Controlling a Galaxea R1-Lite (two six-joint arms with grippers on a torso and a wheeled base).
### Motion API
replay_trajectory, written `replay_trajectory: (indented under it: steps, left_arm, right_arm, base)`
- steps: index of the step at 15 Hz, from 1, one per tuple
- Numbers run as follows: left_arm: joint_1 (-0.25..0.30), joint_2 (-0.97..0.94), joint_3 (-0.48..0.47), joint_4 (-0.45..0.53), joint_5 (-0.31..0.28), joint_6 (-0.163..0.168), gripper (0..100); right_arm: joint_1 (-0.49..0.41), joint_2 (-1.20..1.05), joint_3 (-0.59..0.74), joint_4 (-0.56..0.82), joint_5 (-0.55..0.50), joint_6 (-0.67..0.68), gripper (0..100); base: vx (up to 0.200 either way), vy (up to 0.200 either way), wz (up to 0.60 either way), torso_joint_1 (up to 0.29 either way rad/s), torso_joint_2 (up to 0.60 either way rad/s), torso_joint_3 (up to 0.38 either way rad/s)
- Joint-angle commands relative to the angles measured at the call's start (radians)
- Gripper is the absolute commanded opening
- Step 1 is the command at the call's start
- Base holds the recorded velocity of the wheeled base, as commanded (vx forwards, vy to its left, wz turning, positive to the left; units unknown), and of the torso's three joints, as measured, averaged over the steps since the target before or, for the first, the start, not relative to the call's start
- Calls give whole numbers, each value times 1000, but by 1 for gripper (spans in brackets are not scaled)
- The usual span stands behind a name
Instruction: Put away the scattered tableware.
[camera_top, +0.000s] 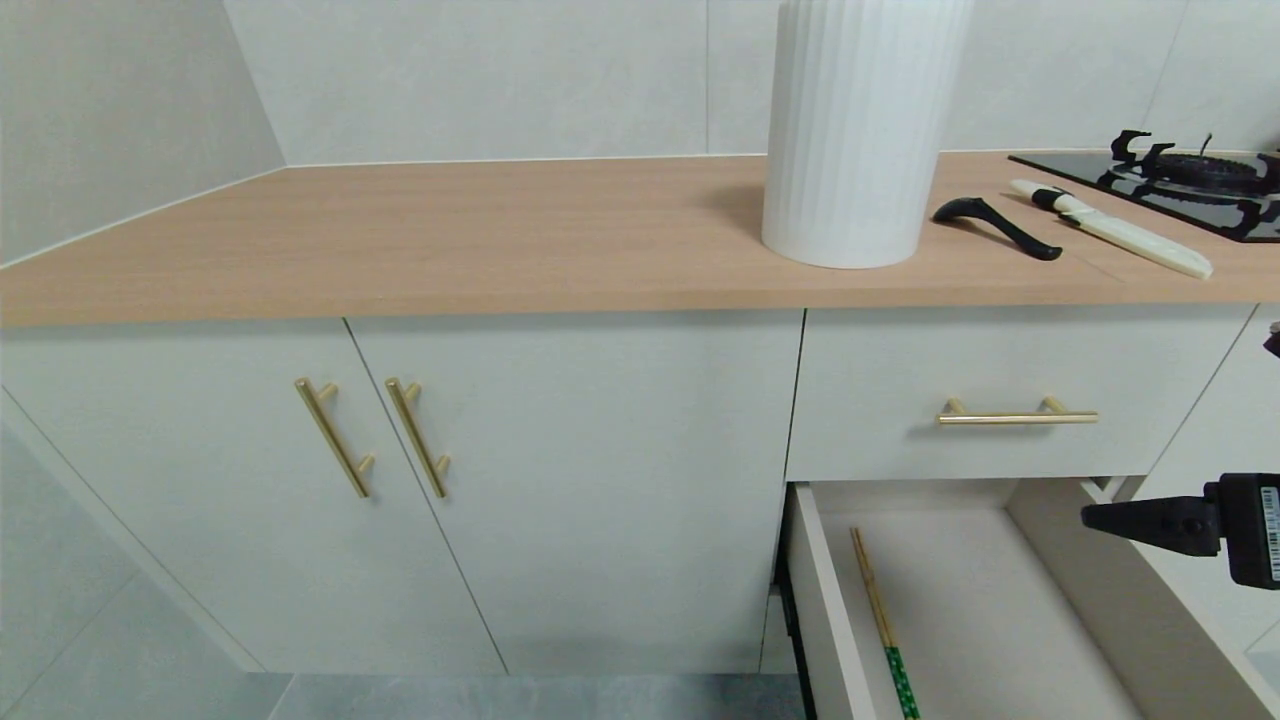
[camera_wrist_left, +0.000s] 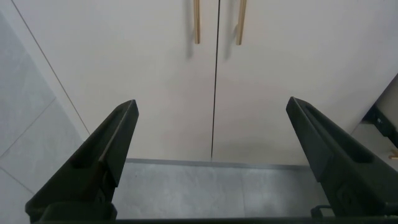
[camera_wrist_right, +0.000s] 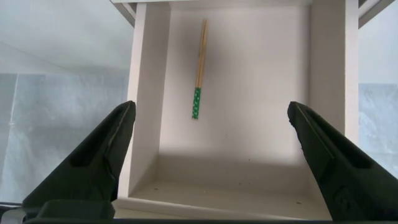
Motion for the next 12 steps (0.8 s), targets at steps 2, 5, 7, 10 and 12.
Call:
replay_trajectory:
  steps: [2, 5, 7, 10, 12]
  left_arm:
    - [0, 1, 0, -1, 0, 0, 100]
    - [0, 1, 0, -1, 0, 0, 100]
    - [0, 1, 0, -1, 0, 0, 100]
    - [0, 1, 0, -1, 0, 0, 100]
    - [0, 1, 0, -1, 0, 0, 100]
  right_arm:
    - [1, 1, 0, 1, 0, 0, 100]
    - [1, 0, 9, 0, 0, -20, 100]
    - [1, -2, 25, -22, 1, -34, 100]
    - [1, 0, 42, -49, 1, -36, 100]
    - [1, 0, 42, -49, 1, -36, 100]
  base:
    - [0, 0, 0, 12, -161, -115]
    - [0, 0, 0, 87, -224, -292]
    - [0, 0, 0, 137, -537, -322]
    - [0, 0, 0, 139, -512, -300]
    - [0, 0, 0, 168, -466, -298]
